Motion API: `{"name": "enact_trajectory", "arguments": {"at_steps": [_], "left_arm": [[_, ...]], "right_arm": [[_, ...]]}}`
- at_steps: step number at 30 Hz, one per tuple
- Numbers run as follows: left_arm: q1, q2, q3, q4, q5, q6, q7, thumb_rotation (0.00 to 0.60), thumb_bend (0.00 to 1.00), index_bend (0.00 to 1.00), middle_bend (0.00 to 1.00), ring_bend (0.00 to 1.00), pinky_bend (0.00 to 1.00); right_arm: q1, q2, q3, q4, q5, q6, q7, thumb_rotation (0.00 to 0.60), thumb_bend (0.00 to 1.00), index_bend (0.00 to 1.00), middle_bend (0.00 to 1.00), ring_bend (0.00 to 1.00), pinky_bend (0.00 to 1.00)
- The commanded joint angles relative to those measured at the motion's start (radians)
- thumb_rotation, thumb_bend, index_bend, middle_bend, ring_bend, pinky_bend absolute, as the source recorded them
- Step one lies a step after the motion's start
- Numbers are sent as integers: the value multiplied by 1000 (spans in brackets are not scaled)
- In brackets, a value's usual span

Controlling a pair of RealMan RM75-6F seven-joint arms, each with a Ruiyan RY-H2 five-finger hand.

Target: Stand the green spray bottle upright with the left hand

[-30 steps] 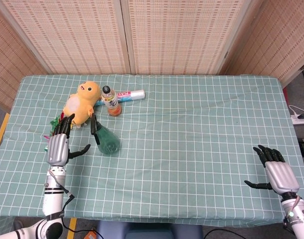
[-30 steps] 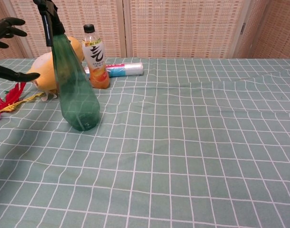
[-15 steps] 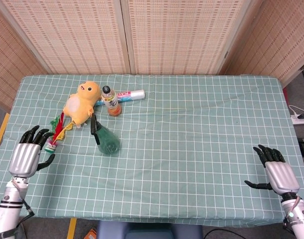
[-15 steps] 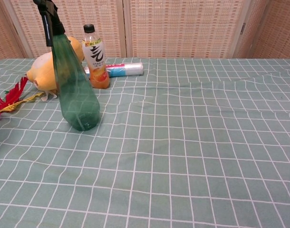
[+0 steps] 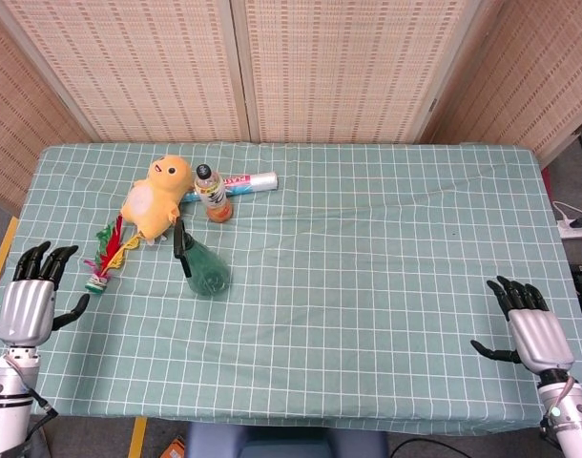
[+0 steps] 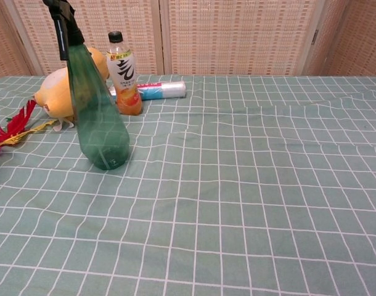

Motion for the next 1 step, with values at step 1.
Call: {"name": "enact_trajectory", "arguments": {"at_steps": [1], "left_arm": [[-1,2,0,-6,-2,-5,3,600,257,163,203,80,107]], "right_arm": [[0,1,0,1,-1,-1,3,600,128,10,0,0,0]]}}
